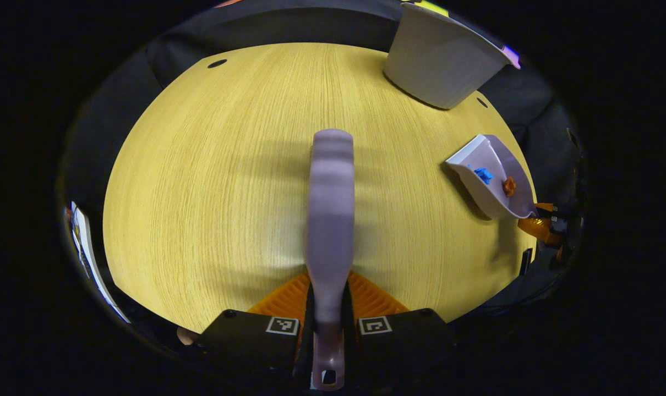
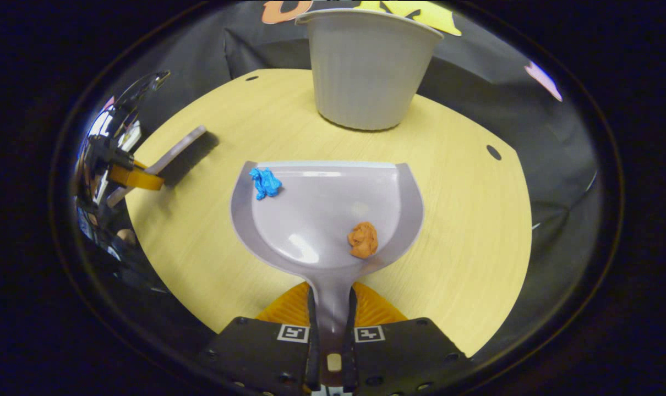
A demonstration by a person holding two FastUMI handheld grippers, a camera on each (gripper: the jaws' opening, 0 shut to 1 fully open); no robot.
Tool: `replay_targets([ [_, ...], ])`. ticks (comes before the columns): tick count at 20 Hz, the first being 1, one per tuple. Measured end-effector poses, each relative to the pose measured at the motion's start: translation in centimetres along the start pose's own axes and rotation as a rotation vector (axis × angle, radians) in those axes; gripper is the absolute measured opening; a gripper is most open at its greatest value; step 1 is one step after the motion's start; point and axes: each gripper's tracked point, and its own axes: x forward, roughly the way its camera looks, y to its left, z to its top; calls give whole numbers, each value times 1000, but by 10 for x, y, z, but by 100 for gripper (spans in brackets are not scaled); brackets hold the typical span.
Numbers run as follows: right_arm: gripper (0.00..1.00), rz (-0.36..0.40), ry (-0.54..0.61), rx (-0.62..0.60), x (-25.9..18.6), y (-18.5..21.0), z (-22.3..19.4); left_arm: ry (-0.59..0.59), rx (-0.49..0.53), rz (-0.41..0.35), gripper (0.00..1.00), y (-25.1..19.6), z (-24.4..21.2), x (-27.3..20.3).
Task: Pick up the small broom and dustpan from the desktop, sweep the trash into the dustpan with the broom, and then empty the trash into the garbage bin.
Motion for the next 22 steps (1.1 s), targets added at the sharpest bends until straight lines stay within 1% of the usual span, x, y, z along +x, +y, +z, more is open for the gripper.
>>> replay_targets([
  [3,15,-21,3,34,-20,0,7,-13,-1,14,25,7,12,-16],
  [4,17,-31,11,50,-26,4,11,-16,-3,15,25,8,17,-20],
  [5,15,-39,17,85,-41,9,16,-25,-9,10,25,9,26,-28],
  [6,15,-49,22,95,-55,10,19,-32,-15,8,26,11,38,-37],
  [8,15,-45,22,96,-91,9,35,-42,-4,4,26,11,60,-53],
  [9,14,-59,23,80,-115,5,43,-46,4,3,25,10,70,-60],
  [11,15,-64,31,74,-153,-1,70,-52,17,-2,25,8,87,-73],
  [13,15,-40,40,102,-188,-9,106,-56,37,-4,25,7,112,-93],
  [16,14,-50,45,81,-214,-24,157,-58,35,-12,25,4,143,-120],
  [17,14,-32,61,98,-223,-30,183,-59,38,-11,25,3,157,-132],
  [19,15,-24,86,114,-226,-41,217,-60,28,-13,26,0,185,-156],
  [21,15,-39,125,107,-218,-52,248,-58,13,-14,25,-3,210,-179],
  [22,14,-45,162,106,-211,-56,262,-56,7,-13,26,-5,220,-189],
])
